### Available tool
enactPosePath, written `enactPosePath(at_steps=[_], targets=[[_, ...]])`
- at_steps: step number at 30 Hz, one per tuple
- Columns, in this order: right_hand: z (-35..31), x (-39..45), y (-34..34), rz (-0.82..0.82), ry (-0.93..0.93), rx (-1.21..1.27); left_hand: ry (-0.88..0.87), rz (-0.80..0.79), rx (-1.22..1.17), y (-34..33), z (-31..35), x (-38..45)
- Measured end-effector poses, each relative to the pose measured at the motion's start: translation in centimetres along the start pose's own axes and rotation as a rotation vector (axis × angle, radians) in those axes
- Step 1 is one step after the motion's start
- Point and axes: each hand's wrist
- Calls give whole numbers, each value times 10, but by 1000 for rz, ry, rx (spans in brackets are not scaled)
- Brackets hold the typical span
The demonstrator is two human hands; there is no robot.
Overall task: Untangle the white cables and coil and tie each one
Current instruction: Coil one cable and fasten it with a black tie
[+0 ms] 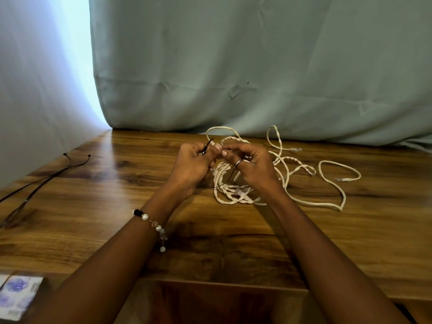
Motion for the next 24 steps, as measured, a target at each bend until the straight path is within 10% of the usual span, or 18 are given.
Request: enactPosePath(at_steps=[24], targets=[[5, -1, -6, 98, -19, -36, 137, -105, -109, -7, 3, -9]])
Point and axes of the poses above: each hand's wrist, its own x-axis towards the middle knuckle, its own y-axis out of the back of the hand, z = x × y, and after that the axes turned 12 degrees about z, right-handed
